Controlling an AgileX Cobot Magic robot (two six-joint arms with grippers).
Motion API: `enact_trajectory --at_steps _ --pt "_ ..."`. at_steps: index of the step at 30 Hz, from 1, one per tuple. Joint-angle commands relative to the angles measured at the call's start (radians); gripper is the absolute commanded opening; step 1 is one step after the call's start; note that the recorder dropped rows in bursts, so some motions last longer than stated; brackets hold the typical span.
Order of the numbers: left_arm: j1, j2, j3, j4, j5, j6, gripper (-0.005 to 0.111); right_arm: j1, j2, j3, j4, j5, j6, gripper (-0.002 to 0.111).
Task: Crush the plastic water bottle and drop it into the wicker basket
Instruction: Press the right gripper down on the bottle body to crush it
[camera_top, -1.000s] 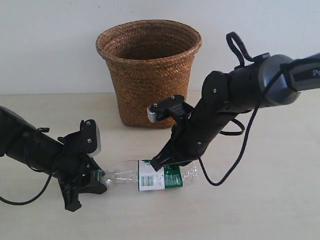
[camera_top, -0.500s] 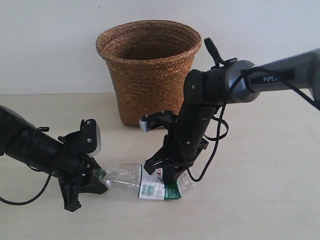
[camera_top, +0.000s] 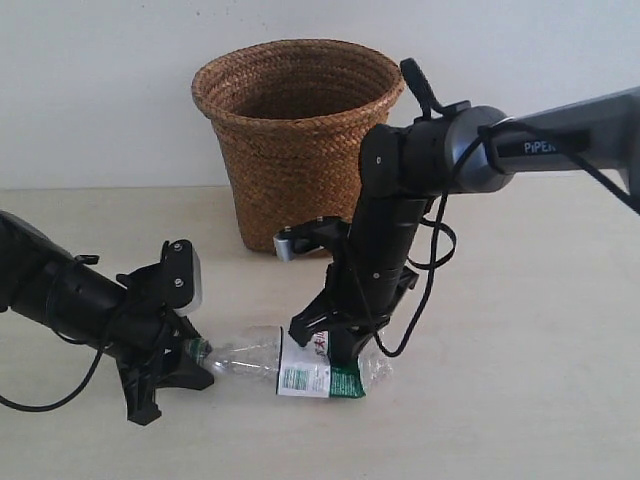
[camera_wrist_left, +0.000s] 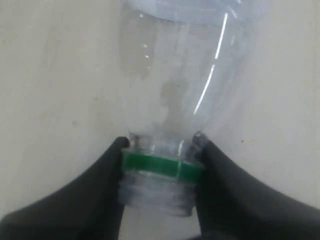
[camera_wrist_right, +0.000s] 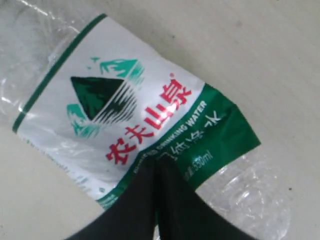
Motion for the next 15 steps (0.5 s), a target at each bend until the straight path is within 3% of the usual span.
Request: enact_trajectory --at_steps 1,9,15 --pt "-0.002 0.004 -0.001 -0.015 -0.004 0.005 0.004 0.01 -0.077 0.015 -0.014 0.028 -0.009 0.0" --pt "-0.002 0.004 -0.001 -0.015 -0.004 0.005 0.004 0.014 -0.113 0.015 0.134 -0.036 -0.084 0.0" --pt "-0.002 0.004 -0.001 -0.015 -0.004 0.005 0.004 0.08 -0.032 0.015 0.113 -0.122 -0.099 0.0"
